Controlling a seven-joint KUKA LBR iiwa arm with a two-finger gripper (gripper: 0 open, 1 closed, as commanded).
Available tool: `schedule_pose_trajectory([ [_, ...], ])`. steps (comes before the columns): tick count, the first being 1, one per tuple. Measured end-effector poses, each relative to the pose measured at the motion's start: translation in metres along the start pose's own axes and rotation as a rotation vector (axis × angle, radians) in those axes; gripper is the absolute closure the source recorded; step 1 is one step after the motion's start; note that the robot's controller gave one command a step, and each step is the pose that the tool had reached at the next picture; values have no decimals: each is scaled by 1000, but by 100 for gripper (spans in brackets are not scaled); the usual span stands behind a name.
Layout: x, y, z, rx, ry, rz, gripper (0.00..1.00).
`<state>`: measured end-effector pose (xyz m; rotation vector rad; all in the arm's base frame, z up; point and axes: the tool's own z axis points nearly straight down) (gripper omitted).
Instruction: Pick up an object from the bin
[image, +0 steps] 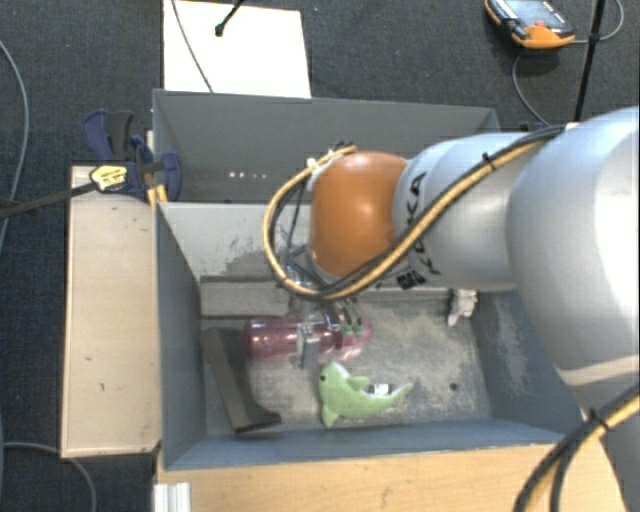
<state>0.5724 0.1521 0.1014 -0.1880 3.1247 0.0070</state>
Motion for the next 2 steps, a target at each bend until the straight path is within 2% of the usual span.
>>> schedule_pose_trajectory([
  [1, 1, -3, 24, -5, -22, 83, 100],
  [2, 1, -3, 24, -5, -22, 84, 100],
])
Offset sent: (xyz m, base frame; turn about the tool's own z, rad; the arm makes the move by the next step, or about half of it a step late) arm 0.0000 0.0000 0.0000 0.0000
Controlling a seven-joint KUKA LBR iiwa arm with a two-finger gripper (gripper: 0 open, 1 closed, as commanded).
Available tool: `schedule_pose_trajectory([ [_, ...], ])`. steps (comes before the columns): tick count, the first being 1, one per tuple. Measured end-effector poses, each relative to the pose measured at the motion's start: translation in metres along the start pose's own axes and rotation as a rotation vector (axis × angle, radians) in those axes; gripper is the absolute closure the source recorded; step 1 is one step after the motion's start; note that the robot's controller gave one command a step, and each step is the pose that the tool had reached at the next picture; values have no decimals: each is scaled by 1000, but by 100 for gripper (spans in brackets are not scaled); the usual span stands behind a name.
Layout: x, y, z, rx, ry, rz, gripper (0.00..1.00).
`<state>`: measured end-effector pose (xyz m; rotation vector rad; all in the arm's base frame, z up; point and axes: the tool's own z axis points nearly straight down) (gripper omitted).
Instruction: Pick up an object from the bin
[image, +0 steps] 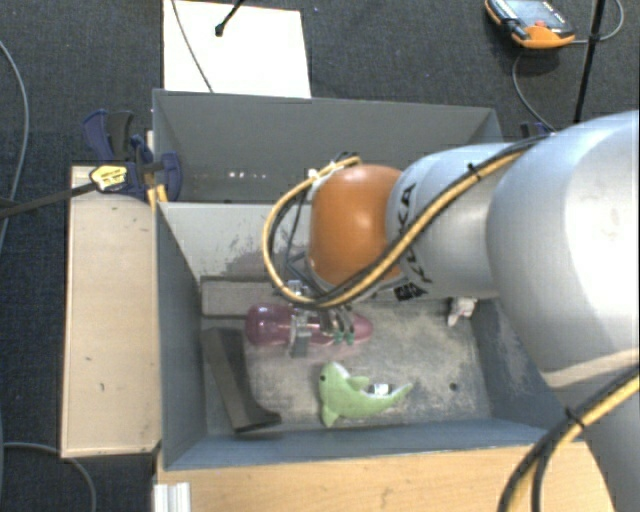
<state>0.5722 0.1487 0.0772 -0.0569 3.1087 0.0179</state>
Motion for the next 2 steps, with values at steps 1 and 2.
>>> schedule_pose_trajectory([
  [1, 1, 0, -4, 1, 3, 0, 100],
  [2, 3, 0, -21, 2, 11, 2, 100],
])
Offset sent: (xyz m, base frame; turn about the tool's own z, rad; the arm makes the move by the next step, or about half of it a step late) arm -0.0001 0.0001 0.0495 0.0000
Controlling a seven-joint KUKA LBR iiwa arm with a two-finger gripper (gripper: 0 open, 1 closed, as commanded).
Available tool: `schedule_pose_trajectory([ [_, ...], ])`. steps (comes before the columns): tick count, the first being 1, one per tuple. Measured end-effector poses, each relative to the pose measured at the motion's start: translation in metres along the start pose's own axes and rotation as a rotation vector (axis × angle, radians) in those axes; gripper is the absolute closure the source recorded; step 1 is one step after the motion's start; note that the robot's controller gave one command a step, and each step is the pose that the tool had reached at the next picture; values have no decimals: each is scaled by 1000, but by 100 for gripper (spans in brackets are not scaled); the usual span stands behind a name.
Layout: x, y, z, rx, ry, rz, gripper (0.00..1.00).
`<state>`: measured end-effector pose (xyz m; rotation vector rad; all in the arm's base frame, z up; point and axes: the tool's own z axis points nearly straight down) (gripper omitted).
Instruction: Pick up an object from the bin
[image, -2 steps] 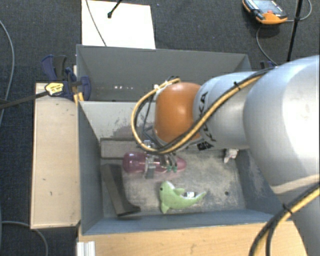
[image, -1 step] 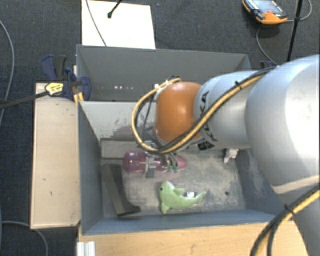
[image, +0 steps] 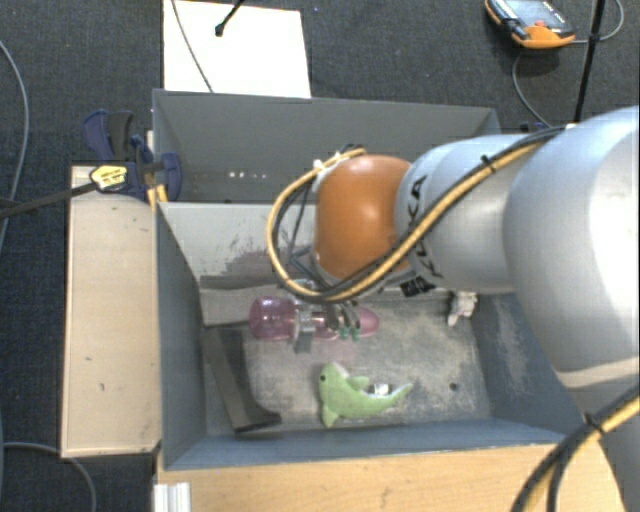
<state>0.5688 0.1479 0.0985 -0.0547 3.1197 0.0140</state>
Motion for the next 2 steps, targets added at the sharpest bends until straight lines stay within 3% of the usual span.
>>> schedule_pose_trajectory([
  [2, -2, 0, -25, -2, -6, 3, 100],
])
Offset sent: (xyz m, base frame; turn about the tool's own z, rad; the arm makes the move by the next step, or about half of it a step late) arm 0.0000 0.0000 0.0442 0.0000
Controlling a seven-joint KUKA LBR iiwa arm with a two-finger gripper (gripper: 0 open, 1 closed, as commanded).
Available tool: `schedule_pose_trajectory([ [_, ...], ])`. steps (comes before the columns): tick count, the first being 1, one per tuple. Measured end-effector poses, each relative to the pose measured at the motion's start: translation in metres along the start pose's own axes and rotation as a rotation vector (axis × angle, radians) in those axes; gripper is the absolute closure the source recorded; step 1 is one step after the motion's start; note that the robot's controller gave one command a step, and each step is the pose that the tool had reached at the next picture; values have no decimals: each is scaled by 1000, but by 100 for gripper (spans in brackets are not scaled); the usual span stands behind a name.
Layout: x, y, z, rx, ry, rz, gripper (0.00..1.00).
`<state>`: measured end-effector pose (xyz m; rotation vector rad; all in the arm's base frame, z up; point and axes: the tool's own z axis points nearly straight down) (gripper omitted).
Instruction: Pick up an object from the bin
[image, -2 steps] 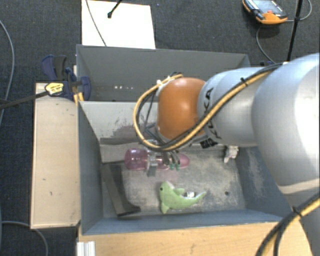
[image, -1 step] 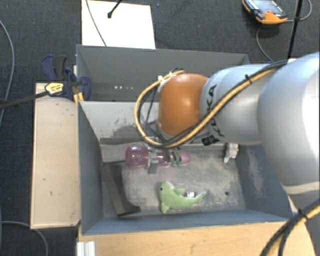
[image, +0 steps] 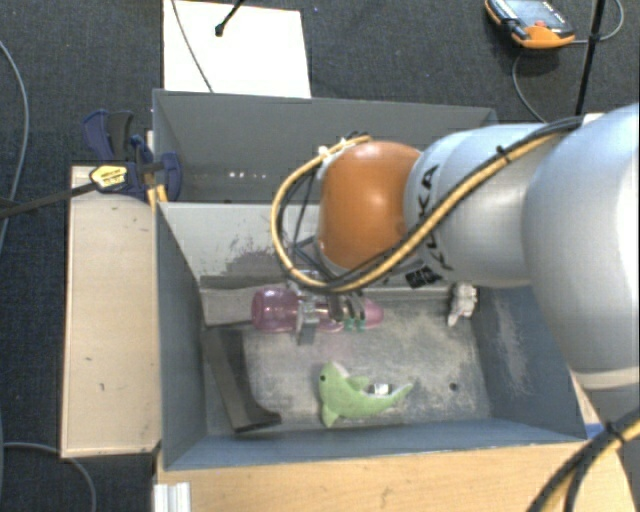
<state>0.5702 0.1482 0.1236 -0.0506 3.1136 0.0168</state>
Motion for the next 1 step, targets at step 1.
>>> schedule_pose_trajectory([
  [1, 0, 0, -8, 0, -1, 1, 100],
])
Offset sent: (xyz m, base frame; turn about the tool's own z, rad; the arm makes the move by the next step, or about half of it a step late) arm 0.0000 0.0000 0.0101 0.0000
